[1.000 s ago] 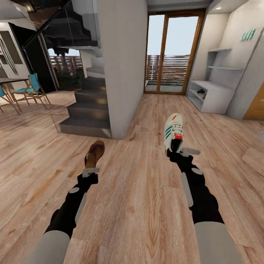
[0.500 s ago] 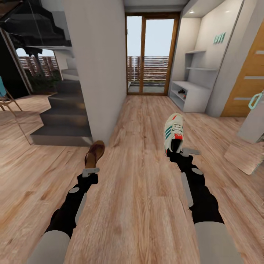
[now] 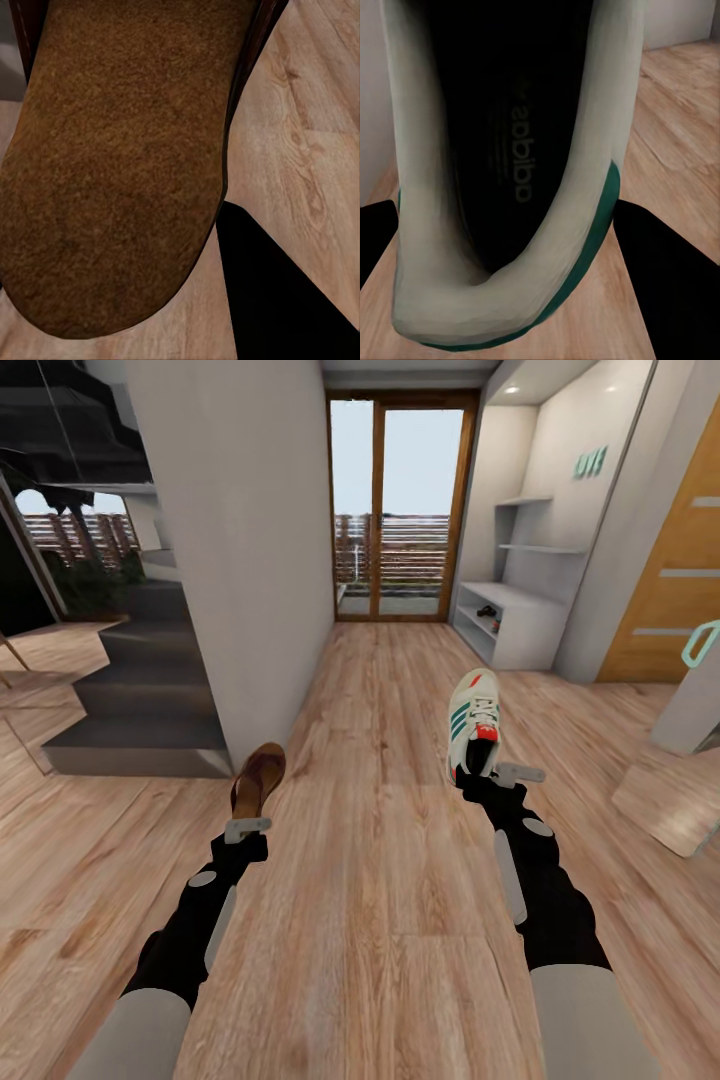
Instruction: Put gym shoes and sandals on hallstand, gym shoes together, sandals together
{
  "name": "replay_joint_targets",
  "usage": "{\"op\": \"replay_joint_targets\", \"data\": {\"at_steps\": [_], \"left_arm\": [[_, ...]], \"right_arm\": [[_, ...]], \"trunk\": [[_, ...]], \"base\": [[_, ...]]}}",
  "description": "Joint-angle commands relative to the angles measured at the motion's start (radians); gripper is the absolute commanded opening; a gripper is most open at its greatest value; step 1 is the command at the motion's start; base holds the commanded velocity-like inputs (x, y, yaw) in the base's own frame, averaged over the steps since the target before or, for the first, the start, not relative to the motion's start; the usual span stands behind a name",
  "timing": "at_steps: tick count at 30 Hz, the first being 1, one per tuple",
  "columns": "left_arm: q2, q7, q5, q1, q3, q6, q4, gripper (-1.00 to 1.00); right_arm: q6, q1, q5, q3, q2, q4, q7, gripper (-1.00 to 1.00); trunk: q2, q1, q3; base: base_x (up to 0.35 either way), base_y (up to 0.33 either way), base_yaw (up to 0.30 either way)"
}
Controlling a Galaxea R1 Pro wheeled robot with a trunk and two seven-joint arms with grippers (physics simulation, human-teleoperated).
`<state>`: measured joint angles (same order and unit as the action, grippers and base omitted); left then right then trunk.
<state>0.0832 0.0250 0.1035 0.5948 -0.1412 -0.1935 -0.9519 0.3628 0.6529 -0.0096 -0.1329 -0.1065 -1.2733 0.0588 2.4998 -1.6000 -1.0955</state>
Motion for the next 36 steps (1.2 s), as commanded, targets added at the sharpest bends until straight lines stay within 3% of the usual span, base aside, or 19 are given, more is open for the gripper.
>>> {"op": "replay_joint_targets", "data": {"at_steps": [1, 36], "left_arm": [[0.001, 0.004, 0.014, 0.000, -0.003, -0.006, -0.002, -1.00], [0.001, 0.003, 0.013, 0.000, -0.003, -0.007, -0.002, -1.00]], "right_arm": [[0.005, 0.001, -0.001, -0.001, -0.001, -0.001, 0.003, -1.00], [0.005, 0.001, -0.001, -0.001, -0.001, -0.009, 0.002, -1.00]], "trunk": [[0.000, 0.000, -0.001], [0.000, 0.000, -0.001]], "base": [[0.347, -0.080, 0.000], [0.347, -0.082, 0.000]]}}
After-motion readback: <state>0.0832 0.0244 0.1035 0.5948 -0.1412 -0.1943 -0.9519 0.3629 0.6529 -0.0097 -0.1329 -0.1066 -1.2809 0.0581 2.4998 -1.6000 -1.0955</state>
